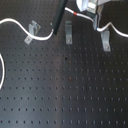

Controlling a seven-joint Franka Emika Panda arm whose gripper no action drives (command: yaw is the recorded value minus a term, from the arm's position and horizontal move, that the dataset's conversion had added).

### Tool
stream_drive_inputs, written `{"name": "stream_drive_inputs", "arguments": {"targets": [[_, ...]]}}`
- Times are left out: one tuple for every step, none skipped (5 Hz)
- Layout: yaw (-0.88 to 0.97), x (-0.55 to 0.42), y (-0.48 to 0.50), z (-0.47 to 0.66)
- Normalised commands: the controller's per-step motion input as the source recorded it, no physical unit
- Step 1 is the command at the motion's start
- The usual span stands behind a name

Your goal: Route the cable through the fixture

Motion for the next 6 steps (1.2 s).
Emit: {"name": "stream_drive_inputs", "arguments": {"targets": [[0.94,-0.031,0.101,0.12],[0.92,-0.034,0.116,0.13],[0.44,-0.52,-0.059,0.09],[-0.03,-0.14,-0.138,0.0],[0.0,-0.207,-0.217,0.03],[0.02,-0.318,-0.277,0.02]]}}
